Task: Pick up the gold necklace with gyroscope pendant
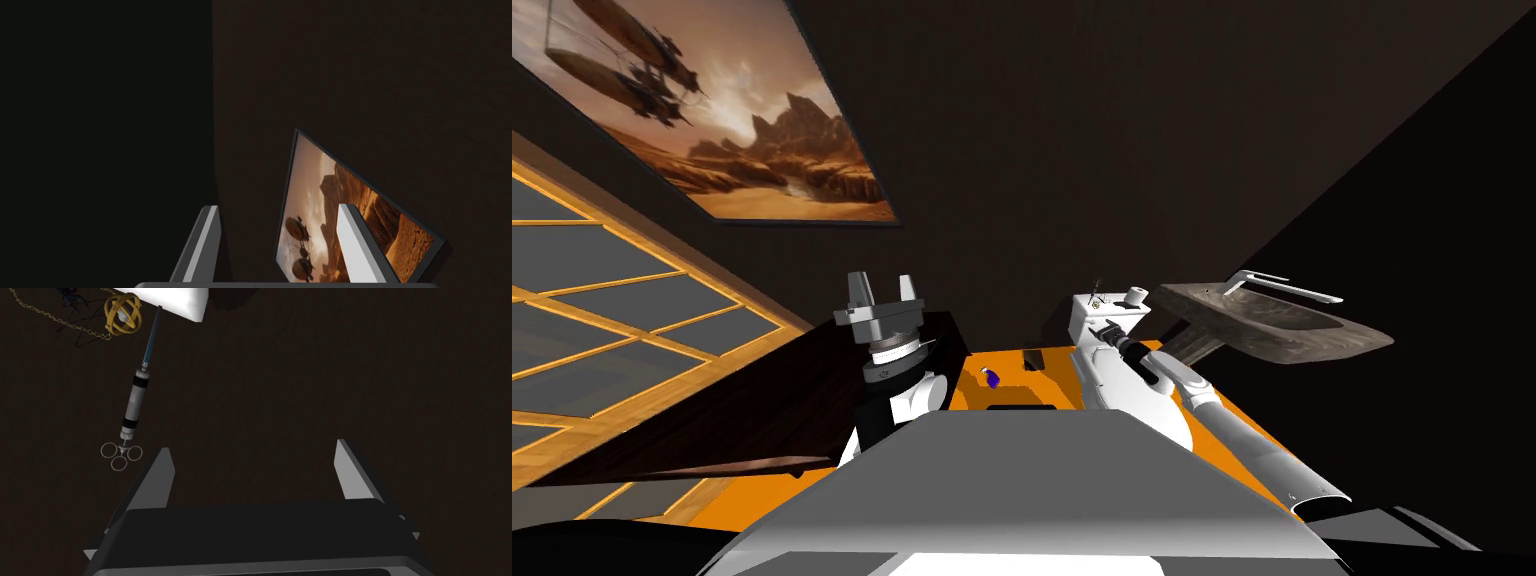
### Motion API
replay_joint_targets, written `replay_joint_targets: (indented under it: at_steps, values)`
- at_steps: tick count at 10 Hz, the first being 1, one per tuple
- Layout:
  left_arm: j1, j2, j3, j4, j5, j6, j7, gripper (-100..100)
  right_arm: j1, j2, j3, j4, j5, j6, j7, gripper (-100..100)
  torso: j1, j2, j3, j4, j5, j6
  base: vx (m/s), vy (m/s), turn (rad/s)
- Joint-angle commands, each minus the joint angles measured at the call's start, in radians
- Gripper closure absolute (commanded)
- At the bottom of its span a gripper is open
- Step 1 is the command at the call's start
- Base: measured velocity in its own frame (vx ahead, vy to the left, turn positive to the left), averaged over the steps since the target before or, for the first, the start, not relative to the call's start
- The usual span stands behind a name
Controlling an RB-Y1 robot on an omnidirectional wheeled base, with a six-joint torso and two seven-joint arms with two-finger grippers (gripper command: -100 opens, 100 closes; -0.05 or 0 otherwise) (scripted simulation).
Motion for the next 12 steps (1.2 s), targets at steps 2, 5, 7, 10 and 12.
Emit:
replay_joint_targets:
  at_steps: [2, 5, 7, 10, 12]
  values:
    - [0.000, 0.000, 0.000, 0.000, 0.000, 0.000, 0.000, 0, -0.034, -0.051, 0.024, 0.070, 0.076, 0.012, 0.035, -100, 0.000, 0.000, 0.000, 0.000, 0.000, 0.000, -0.009, 0.015, 0.097]
    - [0.000, 0.000, 0.000, 0.000, 0.000, 0.000, 0.000, 0, -0.049, -0.084, 0.036, 0.121, 0.154, 0.017, 0.056, -100, 0.000, -0.001, -0.001, 0.000, 0.000, 0.000, -0.001, 0.011, 0.101]
    - [0.000, 0.000, 0.000, 0.000, 0.000, 0.000, 0.000, 0, -0.062, -0.116, 0.048, 0.161, 0.208, 0.022, 0.075, -100, -0.001, -0.002, -0.001, 0.000, 0.000, 0.000, 0.007, 0.007, 0.110]
    - [0.000, 0.000, 0.000, 0.000, 0.000, 0.000, 0.000, 0, -0.085, -0.173, 0.072, 0.237, 0.296, 0.026, 0.111, -100, -0.001, -0.002, -0.001, -0.001, 0.000, 0.001, 0.014, 0.002, 0.116]
    - [0.000, 0.000, 0.000, 0.000, 0.000, 0.000, 0.000, 0, -0.095, -0.198, 0.084, 0.272, 0.348, 0.027, 0.126, -100, -0.001, -0.003, -0.001, -0.001, 0.000, 0.000, 0.022, -0.003, 0.119]
